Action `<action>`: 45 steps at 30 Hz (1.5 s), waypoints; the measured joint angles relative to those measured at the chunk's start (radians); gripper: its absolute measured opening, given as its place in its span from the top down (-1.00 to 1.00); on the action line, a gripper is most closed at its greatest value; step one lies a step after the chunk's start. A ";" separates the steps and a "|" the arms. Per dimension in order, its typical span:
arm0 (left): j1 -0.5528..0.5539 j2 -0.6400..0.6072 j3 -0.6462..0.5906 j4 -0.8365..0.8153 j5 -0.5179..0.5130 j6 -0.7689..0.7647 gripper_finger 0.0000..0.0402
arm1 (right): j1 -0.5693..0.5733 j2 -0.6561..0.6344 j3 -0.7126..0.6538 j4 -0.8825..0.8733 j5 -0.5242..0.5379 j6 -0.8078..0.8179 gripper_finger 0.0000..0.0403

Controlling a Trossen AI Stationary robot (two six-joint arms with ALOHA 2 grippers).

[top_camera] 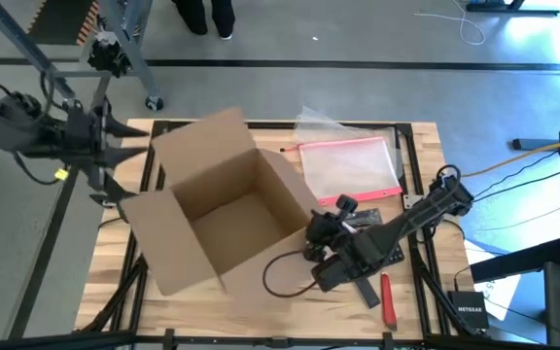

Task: Unpack boxes
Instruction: Break down box until it is fully flat

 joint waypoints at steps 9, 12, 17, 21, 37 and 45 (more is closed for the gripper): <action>-0.004 0.165 0.000 -0.185 0.158 -0.058 0.36 | -0.024 0.001 -0.007 -0.007 -0.031 -0.005 1.00; -0.017 0.223 0.000 -0.249 0.199 -0.096 0.36 | -0.023 0.002 -0.007 -0.007 -0.032 -0.006 1.00; -0.052 0.316 0.057 -0.266 0.234 -0.107 0.36 | -0.023 0.002 -0.007 -0.008 -0.036 -0.008 1.00; -0.110 0.379 0.161 -0.262 0.236 -0.122 0.36 | -0.023 0.002 -0.008 -0.007 -0.037 -0.008 1.00; -0.513 0.525 0.198 -0.297 0.347 -0.815 0.36 | -0.022 0.003 -0.008 -0.007 -0.038 -0.009 1.00; -0.652 0.658 0.196 -0.312 0.243 -1.095 0.36 | -0.022 0.003 -0.008 0.000 -0.039 -0.010 1.00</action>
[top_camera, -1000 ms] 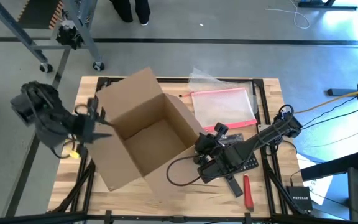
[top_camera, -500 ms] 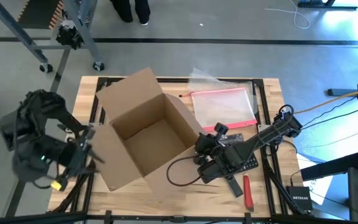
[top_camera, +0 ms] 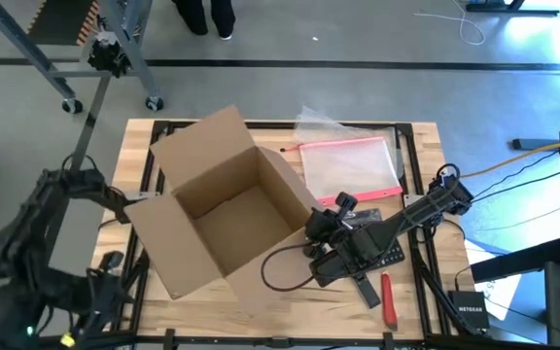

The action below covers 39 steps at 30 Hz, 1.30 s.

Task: Unpack boxes
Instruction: Break down box until it is fully flat

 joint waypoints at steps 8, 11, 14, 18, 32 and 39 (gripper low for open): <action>-0.006 0.114 0.000 0.000 -0.047 -0.018 0.36 | 0.000 0.001 0.000 0.007 0.000 0.000 1.00; 0.009 0.118 0.000 -0.001 -0.101 0.058 0.36 | 0.001 0.001 0.000 0.013 0.000 -0.001 1.00; 0.031 0.109 0.000 0.000 -0.168 0.204 0.36 | 0.000 0.001 0.000 0.030 -0.001 -0.001 1.00; 0.068 0.073 0.004 -0.001 -0.251 0.431 0.36 | 0.000 0.001 0.000 0.031 -0.003 -0.001 1.00; 0.180 0.011 -0.024 0.000 -0.153 0.827 0.36 | 0.000 0.001 0.000 0.030 -0.019 -0.003 1.00; 0.248 0.010 -0.118 -0.001 -0.157 0.983 0.36 | 0.000 0.001 0.000 0.031 -0.015 -0.003 1.00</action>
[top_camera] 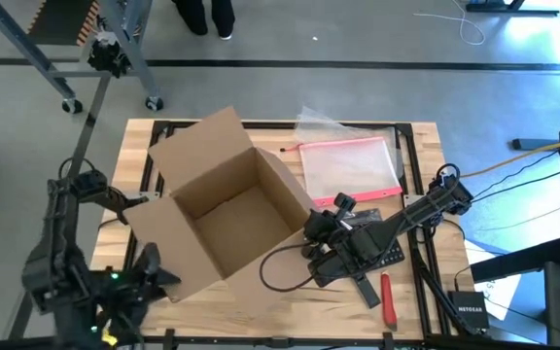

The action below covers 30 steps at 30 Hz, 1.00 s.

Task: Unpack boxes
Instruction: Break down box until it is fully flat

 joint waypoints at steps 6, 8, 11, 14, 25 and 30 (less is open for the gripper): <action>0.072 0.000 -0.048 -0.001 -0.041 -0.003 0.47 | 0.000 0.000 0.000 0.040 0.000 0.001 1.00; 0.095 0.000 -0.048 0.000 -0.040 -0.047 0.63 | 0.000 0.000 0.000 0.065 -0.001 0.004 1.00; 0.113 0.000 -0.048 -0.002 -0.025 -0.062 0.91 | -0.001 0.000 -0.001 0.086 0.000 0.005 0.97; 0.120 -0.001 -0.046 -0.004 -0.056 -0.088 0.95 | -0.001 0.002 0.019 0.054 0.029 0.003 0.85; 0.118 -0.171 0.007 0.023 -0.189 -0.265 0.99 | 0.105 -0.009 0.378 -0.206 0.074 -0.095 0.29; 0.110 -0.272 0.007 0.030 -0.271 -0.314 0.99 | 0.165 -0.018 0.527 -0.194 0.083 -0.213 0.26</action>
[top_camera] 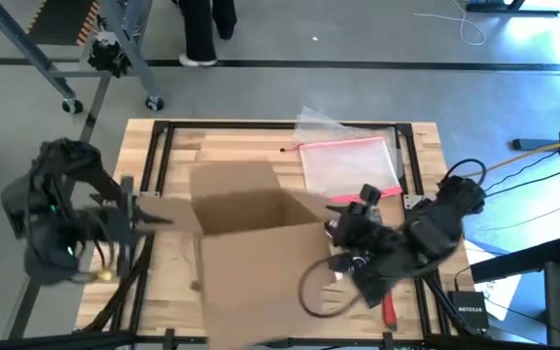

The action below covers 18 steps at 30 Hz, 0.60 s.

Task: Unpack boxes
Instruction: Break down box until it is fully flat

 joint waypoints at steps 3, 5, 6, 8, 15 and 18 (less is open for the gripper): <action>-0.009 -0.037 0.000 0.010 -0.054 -0.028 0.99 | 0.027 0.000 0.043 0.011 0.010 -0.047 0.27; -0.008 -0.057 -0.001 0.007 -0.081 -0.071 0.99 | 0.038 0.000 0.053 0.010 0.021 -0.064 0.28; -0.007 -0.069 -0.001 0.000 -0.093 -0.103 0.99 | 0.045 0.000 0.053 0.010 0.029 -0.066 0.28; 0.001 -0.088 -0.001 -0.027 -0.119 -0.175 0.99 | 0.048 0.000 0.051 0.014 0.037 -0.062 0.28; 0.056 -0.187 -0.137 -0.031 -0.102 -0.387 0.99 | 0.013 0.000 -0.024 0.007 0.055 -0.018 0.28; 0.077 -0.258 -0.238 -0.030 -0.098 -0.497 0.99 | -0.024 0.002 -0.078 0.004 0.055 -0.008 0.28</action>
